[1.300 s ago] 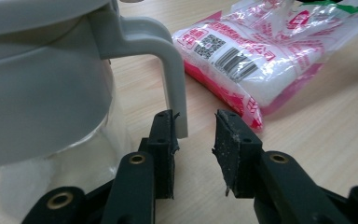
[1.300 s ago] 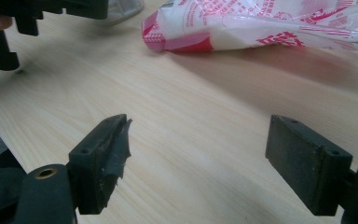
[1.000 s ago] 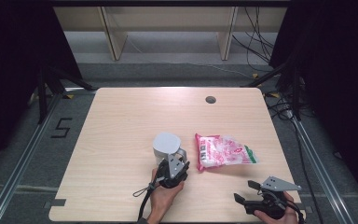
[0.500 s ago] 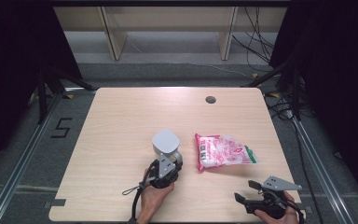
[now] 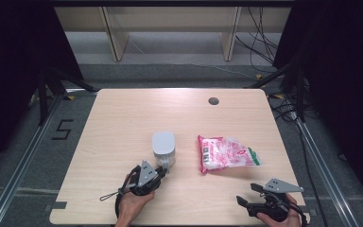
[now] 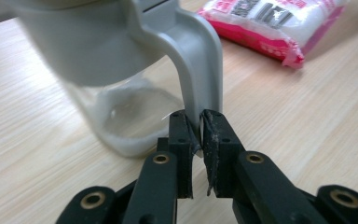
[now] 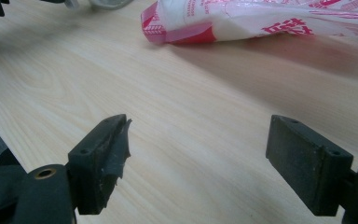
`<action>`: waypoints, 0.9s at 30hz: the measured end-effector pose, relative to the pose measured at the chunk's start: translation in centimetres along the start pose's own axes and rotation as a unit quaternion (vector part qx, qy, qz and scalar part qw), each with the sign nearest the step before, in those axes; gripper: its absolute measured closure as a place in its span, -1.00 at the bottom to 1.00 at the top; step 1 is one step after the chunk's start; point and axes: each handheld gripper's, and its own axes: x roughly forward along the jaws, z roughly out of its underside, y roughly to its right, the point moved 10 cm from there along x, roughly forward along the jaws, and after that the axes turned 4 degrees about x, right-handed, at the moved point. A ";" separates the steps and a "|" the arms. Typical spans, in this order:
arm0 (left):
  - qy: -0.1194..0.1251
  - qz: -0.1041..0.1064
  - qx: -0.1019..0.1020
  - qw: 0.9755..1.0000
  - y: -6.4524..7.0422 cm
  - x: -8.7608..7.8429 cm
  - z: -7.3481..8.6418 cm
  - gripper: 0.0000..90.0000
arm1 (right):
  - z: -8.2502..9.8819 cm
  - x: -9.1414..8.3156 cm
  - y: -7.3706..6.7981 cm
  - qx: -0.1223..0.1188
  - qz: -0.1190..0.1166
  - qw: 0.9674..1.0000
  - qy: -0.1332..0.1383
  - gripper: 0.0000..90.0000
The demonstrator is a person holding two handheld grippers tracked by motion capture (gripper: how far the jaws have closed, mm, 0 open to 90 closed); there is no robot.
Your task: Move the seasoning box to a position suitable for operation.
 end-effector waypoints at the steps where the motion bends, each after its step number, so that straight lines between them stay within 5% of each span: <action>1: 0.003 -0.002 0.002 1.000 -0.5 -0.2 0.1 0.84 | 0.0 0.0 0.0 0.006 0.003 1.000 -0.003 -0.51; 2: 0.008 -0.006 -0.013 1.000 -0.7 -0.3 0.1 0.85 | 0.1 -0.1 -0.5 0.015 -0.007 1.000 -0.007 -0.51; 3: 0.004 -0.012 0.002 1.000 -1.1 -0.6 0.1 0.83 | 0.1 -0.1 -0.4 0.012 -0.007 1.000 -0.005 -0.51; 5: 0.014 -0.009 -0.008 1.000 -1.1 -0.8 -0.1 0.77 | 0.1 -0.1 -0.4 0.011 -0.006 1.000 -0.004 -0.51; 11: 0.034 -0.007 -0.013 0.999 -1.0 -0.7 -1.4 0.19 | 0.0 0.0 -0.2 -0.004 -0.008 1.000 -0.002 -0.51; 14: 0.027 -0.018 -0.033 0.999 -0.7 -0.1 -1.7 0.12 | 0.0 0.0 -0.1 -0.003 -0.007 1.000 -0.002 -0.51; 15: 0.024 -0.024 -0.025 0.999 -0.9 0.1 -1.9 0.04 | 0.0 0.1 -0.2 -0.004 -0.007 1.000 -0.004 -0.51; 19: 0.030 -0.035 -0.037 0.998 -1.1 1.0 -2.5 0.12 | 0.1 0.0 -0.1 -0.006 -0.004 1.000 -0.008 -0.51; 23: 0.022 -0.044 -0.022 0.999 -1.3 1.2 -2.2 0.39 | 0.1 0.1 -0.1 -0.003 -0.008 1.000 -0.004 -0.51; 24: 0.029 -0.038 -0.041 0.998 -1.2 1.3 -2.2 0.39 | 0.1 0.1 -0.1 -0.003 -0.008 1.000 -0.004 -0.51; 27: 0.025 -0.053 -0.032 0.998 -2.0 1.0 -2.0 0.49 | 0.0 0.0 -0.2 -0.004 -0.007 1.000 -0.003 -0.51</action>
